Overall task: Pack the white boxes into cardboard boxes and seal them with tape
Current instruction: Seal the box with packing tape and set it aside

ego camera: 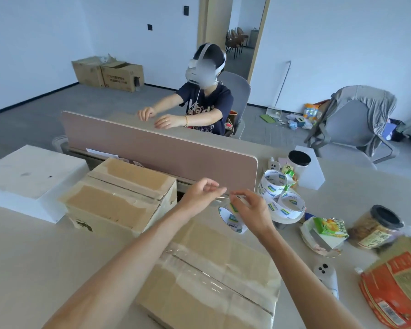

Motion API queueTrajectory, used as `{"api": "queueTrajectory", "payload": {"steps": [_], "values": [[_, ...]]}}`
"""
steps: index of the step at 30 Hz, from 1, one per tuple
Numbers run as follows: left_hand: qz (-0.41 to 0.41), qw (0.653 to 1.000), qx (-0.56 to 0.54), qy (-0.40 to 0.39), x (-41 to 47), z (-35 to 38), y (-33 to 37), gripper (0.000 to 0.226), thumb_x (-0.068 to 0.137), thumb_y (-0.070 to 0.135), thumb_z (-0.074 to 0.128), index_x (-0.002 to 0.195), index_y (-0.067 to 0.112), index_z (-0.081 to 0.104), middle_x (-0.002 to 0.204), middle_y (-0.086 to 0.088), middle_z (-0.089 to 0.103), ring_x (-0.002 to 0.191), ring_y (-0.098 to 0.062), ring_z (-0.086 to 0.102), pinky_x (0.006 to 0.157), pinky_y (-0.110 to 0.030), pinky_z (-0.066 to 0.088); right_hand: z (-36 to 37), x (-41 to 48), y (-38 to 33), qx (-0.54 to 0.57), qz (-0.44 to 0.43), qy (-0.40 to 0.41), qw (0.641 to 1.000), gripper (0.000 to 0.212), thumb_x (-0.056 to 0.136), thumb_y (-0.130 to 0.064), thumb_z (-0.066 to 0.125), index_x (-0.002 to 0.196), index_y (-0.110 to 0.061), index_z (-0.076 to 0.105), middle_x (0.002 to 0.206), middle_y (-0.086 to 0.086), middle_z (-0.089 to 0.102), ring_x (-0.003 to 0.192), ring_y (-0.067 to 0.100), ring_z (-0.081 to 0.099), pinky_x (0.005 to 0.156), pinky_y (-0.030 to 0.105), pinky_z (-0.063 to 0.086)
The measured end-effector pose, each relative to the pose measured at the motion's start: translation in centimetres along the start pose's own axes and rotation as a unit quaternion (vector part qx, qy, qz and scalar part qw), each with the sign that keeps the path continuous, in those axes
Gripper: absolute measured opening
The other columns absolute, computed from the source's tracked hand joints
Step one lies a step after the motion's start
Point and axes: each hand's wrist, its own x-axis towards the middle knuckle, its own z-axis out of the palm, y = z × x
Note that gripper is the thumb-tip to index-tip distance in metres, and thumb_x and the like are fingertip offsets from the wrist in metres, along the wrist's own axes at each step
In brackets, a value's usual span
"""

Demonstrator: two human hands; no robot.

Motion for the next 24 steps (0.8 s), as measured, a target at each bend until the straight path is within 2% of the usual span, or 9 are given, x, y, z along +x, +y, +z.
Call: {"api": "queueTrajectory", "payload": {"steps": [3, 7, 11, 13, 15, 18, 20, 22, 24], "values": [[0.002, 0.998, 0.004, -0.059, 3.1, -0.7, -0.1, 0.030, 0.087, 0.052, 0.063, 0.099, 0.025, 0.071, 0.101, 0.012, 0.070, 0.098, -0.001, 0.061, 0.079, -0.016, 0.041, 0.9, 2.2, -0.1, -0.002, 0.016, 0.021, 1.000, 0.013, 0.091, -0.025, 0.063, 0.091, -0.036, 0.070, 0.092, -0.021, 0.070, 0.087, -0.009, 0.061, 0.071, 0.009, 0.042], [0.047, 0.996, 0.013, -0.077, 6.5, -0.8, -0.8, 0.017, 0.089, 0.028, 0.069, 0.093, 0.012, 0.072, 0.087, 0.001, 0.070, 0.078, -0.005, 0.060, 0.064, -0.005, 0.040, 1.9, 4.2, 0.1, -0.016, 0.030, 0.054, 0.998, 0.014, 0.092, -0.027, 0.064, 0.104, -0.025, 0.071, 0.097, -0.014, 0.070, 0.088, 0.004, 0.063, 0.076, 0.015, 0.044], [0.038, 0.994, 0.010, -0.100, 8.7, -0.4, -0.9, 0.015, 0.089, 0.027, 0.069, 0.092, 0.012, 0.072, 0.087, 0.000, 0.071, 0.081, -0.007, 0.060, 0.076, -0.016, 0.043, 1.6, 5.0, 0.6, -0.010, 0.063, 0.053, 0.997, 0.038, 0.091, -0.031, 0.063, 0.129, -0.028, 0.061, 0.100, -0.013, 0.068, 0.103, 0.010, 0.061, 0.093, 0.025, 0.045], [0.035, 0.993, 0.012, -0.115, 9.7, -0.2, -0.5, 0.013, 0.089, 0.026, 0.069, 0.091, 0.013, 0.071, 0.084, 0.003, 0.068, 0.081, -0.009, 0.061, 0.081, -0.022, 0.046, 0.8, 5.1, 0.6, 0.049, 0.069, 0.020, 0.996, 0.062, 0.086, -0.033, 0.065, 0.144, -0.032, 0.044, 0.078, -0.015, 0.062, 0.090, 0.010, 0.057, 0.087, 0.022, 0.044], [0.046, 0.992, 0.012, -0.117, 10.6, 0.0, 0.3, 0.011, 0.089, 0.023, 0.069, 0.090, 0.013, 0.070, 0.083, 0.003, 0.066, 0.083, -0.012, 0.061, 0.084, -0.025, 0.048, -0.1, 5.0, 0.6, 0.102, 0.051, -0.002, 0.993, 0.069, 0.082, -0.030, 0.064, 0.146, -0.035, 0.039, 0.071, 0.000, 0.059, 0.078, 0.011, 0.055, 0.077, 0.016, 0.044], [0.066, 0.995, 0.019, -0.076, 12.0, 0.0, 2.0, 0.010, 0.089, 0.022, 0.068, 0.089, 0.012, 0.069, 0.080, 0.004, 0.065, 0.078, -0.010, 0.057, 0.071, -0.019, 0.043, -1.3, 5.1, 0.4, 0.148, 0.024, 0.038, 0.988, 0.061, 0.076, -0.028, 0.064, 0.134, -0.041, 0.052, 0.084, 0.030, 0.060, 0.081, 0.020, 0.058, 0.082, 0.032, 0.045], [0.079, 0.993, 0.043, -0.075, 12.9, -0.2, 3.3, 0.012, 0.089, 0.025, 0.067, 0.090, 0.013, 0.070, 0.083, 0.005, 0.067, 0.079, -0.008, 0.056, 0.070, -0.018, 0.041, -1.8, 5.4, 0.1, 0.181, 0.011, 0.060, 0.982, 0.052, 0.078, -0.027, 0.066, 0.128, -0.039, 0.056, 0.093, 0.026, 0.069, 0.087, 0.028, 0.063, 0.086, 0.042, 0.049], [0.094, 0.986, 0.091, -0.103, 13.7, -0.3, 4.6, 0.014, 0.090, 0.027, 0.066, 0.091, 0.014, 0.071, 0.088, 0.003, 0.068, 0.084, -0.010, 0.058, 0.074, -0.022, 0.042, -2.2, 5.8, 0.0, 0.191, -0.008, 0.081, 0.978, 0.040, 0.088, -0.019, 0.067, 0.123, -0.036, 0.058, 0.094, 0.020, 0.072, 0.085, 0.023, 0.067, 0.084, 0.044, 0.053], [0.109, 0.977, 0.144, -0.114, 14.3, -0.2, 5.6, 0.016, 0.091, 0.028, 0.065, 0.092, 0.013, 0.072, 0.093, 0.000, 0.070, 0.089, -0.015, 0.061, 0.078, -0.026, 0.044, -2.6, 6.1, 0.0, 0.201, -0.020, 0.099, 0.974, 0.036, 0.095, -0.010, 0.062, 0.125, -0.028, 0.056, 0.087, 0.012, 0.075, 0.080, 0.016, 0.067, 0.071, 0.031, 0.056]]}}
